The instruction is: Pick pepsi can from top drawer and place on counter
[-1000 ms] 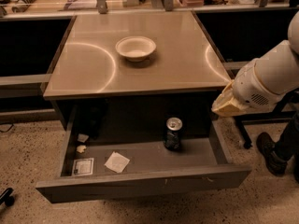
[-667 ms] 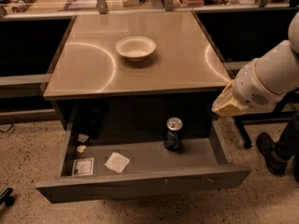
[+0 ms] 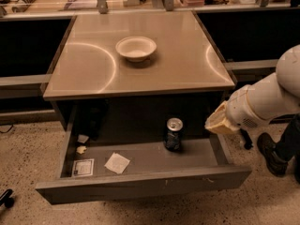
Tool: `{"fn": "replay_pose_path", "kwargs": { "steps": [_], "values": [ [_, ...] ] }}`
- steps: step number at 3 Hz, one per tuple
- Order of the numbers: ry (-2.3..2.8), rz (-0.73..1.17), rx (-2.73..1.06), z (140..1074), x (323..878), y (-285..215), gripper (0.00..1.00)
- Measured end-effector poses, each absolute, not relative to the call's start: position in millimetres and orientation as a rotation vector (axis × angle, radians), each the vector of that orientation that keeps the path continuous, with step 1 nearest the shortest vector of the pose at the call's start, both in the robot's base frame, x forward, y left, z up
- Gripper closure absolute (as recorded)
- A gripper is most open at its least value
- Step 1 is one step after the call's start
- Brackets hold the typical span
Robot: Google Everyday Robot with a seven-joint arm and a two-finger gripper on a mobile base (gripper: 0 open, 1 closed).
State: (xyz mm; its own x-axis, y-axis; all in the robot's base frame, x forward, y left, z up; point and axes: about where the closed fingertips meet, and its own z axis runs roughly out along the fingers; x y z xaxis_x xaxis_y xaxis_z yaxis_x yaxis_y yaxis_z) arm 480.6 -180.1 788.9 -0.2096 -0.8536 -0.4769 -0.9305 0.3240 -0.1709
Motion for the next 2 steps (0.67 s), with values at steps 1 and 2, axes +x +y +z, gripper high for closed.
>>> {"fn": "replay_pose_path", "kwargs": {
  "steps": [1, 2],
  "values": [
    [2.041, 0.250, -1.500, 761, 490, -172, 0.82],
    [1.971, 0.278, -1.425, 745, 503, -164, 0.58]
  ]
}}
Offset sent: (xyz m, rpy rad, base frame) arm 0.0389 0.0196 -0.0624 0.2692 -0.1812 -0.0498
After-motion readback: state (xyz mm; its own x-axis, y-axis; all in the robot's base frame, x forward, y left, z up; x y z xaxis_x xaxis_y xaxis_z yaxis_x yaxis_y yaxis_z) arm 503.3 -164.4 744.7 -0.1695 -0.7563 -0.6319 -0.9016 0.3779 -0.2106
